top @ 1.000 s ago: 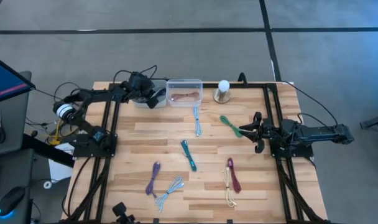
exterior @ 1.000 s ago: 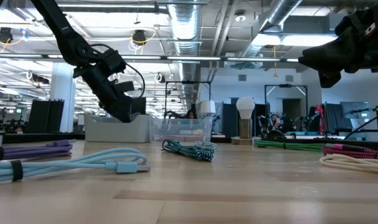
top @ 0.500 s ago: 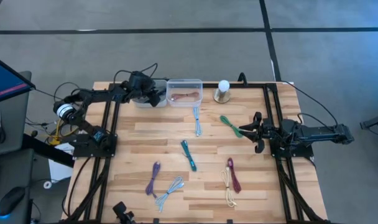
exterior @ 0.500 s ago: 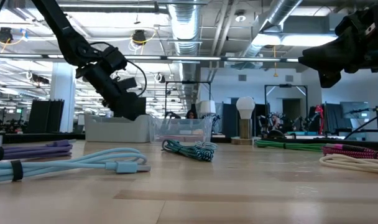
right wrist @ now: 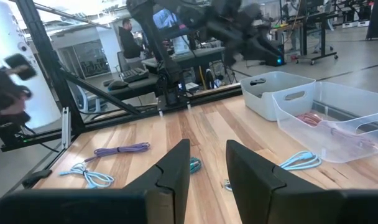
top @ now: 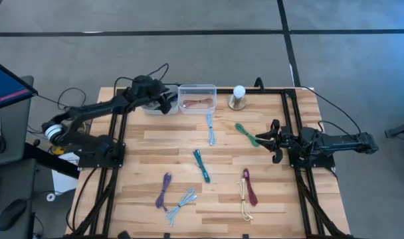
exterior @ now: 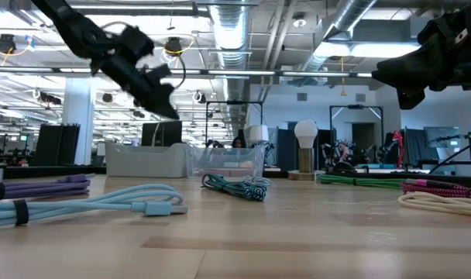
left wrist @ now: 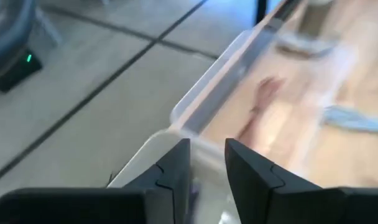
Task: Pick & Place USB Port
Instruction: Put the green USB cable into the transparent bin
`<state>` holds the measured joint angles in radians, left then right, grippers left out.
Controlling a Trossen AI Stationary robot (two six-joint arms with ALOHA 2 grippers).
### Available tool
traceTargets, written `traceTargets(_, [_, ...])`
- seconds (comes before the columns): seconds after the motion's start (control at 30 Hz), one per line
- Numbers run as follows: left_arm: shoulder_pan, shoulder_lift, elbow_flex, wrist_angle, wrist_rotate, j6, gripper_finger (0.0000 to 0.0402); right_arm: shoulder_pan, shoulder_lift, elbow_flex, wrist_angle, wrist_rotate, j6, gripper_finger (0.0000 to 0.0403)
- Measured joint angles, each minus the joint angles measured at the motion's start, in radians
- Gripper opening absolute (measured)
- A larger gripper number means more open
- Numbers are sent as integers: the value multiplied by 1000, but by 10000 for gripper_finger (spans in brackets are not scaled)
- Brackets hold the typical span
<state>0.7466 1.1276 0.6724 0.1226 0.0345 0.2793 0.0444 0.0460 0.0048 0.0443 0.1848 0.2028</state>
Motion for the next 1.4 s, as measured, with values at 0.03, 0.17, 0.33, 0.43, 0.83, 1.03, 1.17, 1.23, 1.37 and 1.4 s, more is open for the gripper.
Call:
traceTargets(0.03, [-21,-29,0,-21,0,-1,96,0,0,0,0,0,0,98])
traceTargets(0.17, [-114,-121,0,-114,0,-66,91,0,0,0,0,0,0,98])
traceTargets(0.33, [-264,-195,0,-148,13,-188,90,0,0,0,0,0,0,98])
traceTargets(0.43, [-355,-226,0,-148,42,-232,90,0,0,0,0,0,0,98])
traceTargets(0.83, [-582,-250,0,-149,43,-271,90,0,0,0,1,0,0,98])
traceTargets(1.03, [-645,-274,0,-150,39,-243,90,-2,0,9,21,5,64,98])
traceTargets(1.17, [-648,-346,0,-155,31,-171,90,-2,-1,47,25,30,85,98])
traceTargets(1.23, [-648,-392,0,-177,22,-147,90,-1,4,60,24,52,85,98])
traceTargets(1.37, [-648,-494,0,-282,21,-139,90,-1,43,68,13,96,86,98])
traceTargets(1.4, [-648,-518,-2,-303,20,-142,90,-1,58,70,17,105,87,98])
